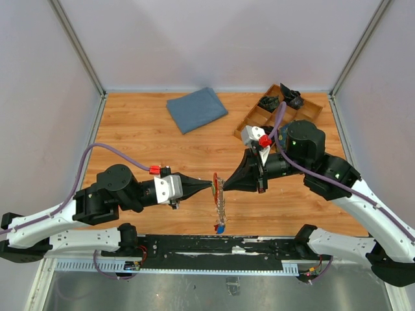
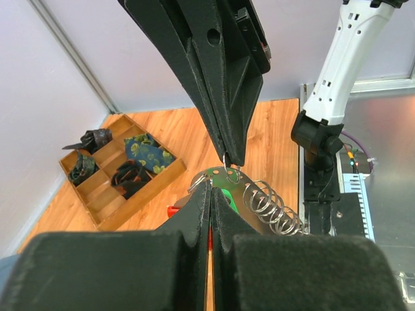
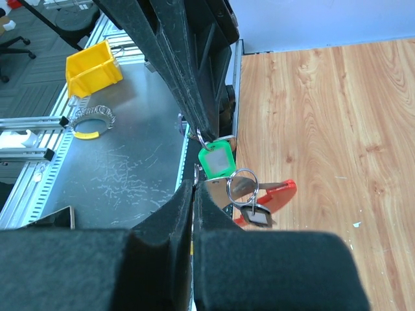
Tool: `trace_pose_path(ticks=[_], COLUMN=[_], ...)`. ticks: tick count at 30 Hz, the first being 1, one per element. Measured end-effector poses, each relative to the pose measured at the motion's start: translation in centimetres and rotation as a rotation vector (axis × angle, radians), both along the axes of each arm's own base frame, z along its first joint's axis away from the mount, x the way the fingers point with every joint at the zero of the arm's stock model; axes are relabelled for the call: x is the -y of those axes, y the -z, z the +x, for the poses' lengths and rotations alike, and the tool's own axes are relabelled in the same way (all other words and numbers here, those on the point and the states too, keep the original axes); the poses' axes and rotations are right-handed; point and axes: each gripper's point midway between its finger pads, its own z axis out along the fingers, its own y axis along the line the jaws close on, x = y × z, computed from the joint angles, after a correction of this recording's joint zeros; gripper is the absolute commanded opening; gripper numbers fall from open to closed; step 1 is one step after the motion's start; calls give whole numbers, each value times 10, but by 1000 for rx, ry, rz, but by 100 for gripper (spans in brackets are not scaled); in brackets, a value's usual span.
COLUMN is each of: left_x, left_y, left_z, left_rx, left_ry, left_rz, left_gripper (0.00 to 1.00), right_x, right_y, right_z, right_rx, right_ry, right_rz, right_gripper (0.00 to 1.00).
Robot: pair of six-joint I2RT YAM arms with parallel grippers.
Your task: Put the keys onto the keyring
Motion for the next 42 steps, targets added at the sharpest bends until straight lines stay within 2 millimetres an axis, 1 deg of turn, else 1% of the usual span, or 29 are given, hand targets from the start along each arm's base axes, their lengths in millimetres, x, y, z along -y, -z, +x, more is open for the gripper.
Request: trace_pose_path(ticks=[10,30,42], left_x=[4,4,5], left_y=[4,4,6], left_z=[0,1,1], left_rx=[-4,0,-1], left_ry=[3,4,3], left_rz=[14,17,21], left_gripper=[0,1,0], right_x=[-4,-7,-7], right_y=[-5,-4,-9], right_z=[0,9,14], right_rx=[-5,-12,-6], right_ry=[-16,36,66], right_rz=[21,17,30], right_gripper=[1,1,1])
